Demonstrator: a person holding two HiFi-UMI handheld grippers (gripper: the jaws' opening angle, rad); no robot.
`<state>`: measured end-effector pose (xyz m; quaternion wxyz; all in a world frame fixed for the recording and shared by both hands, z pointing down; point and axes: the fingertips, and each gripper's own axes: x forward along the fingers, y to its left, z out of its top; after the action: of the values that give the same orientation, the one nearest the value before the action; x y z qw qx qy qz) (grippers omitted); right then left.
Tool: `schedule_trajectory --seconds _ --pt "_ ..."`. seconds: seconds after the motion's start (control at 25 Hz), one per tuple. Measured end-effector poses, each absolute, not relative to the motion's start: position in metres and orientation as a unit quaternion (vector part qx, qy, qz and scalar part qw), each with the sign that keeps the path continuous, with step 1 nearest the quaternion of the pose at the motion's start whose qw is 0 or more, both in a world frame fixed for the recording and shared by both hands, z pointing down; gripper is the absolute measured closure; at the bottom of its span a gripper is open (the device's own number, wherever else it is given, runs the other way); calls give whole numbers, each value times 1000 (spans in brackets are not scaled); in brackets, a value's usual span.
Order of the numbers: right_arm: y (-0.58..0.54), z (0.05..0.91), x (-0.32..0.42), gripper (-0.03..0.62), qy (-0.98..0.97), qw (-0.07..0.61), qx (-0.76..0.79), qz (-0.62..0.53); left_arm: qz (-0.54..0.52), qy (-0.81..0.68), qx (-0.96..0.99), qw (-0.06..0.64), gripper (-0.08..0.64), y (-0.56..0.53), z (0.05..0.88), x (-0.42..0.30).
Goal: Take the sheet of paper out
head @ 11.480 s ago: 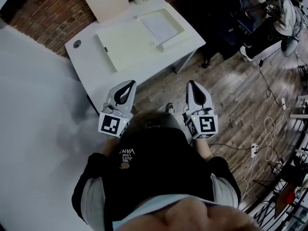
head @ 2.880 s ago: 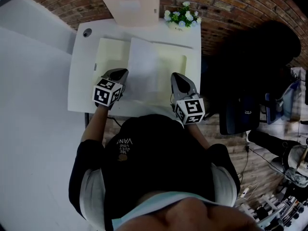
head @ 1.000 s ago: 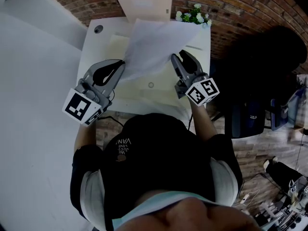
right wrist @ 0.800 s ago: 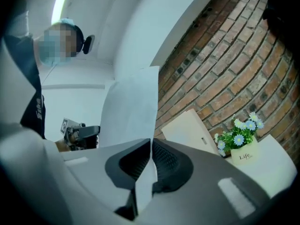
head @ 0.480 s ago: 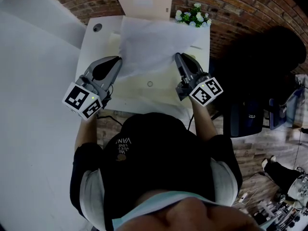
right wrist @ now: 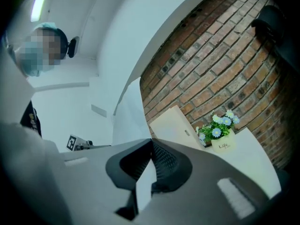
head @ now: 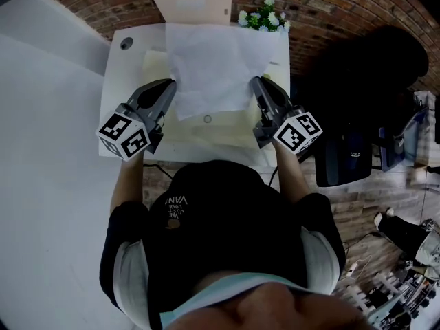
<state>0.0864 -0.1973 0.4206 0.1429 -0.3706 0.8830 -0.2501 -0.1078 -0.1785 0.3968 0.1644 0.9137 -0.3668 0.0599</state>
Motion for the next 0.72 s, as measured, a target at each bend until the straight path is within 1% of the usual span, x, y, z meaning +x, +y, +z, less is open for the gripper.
schedule_trajectory --seconds 0.2,0.36,0.72 --pt "-190 424 96 601 872 134 -394 -257 58 -355 916 178 558 -184 408 -101" --pt "-183 429 103 601 864 114 -416 -258 58 -344 918 189 558 -189 419 -94" --pt "-172 431 123 601 842 100 -462 -259 53 -309 925 216 558 -198 435 -74"
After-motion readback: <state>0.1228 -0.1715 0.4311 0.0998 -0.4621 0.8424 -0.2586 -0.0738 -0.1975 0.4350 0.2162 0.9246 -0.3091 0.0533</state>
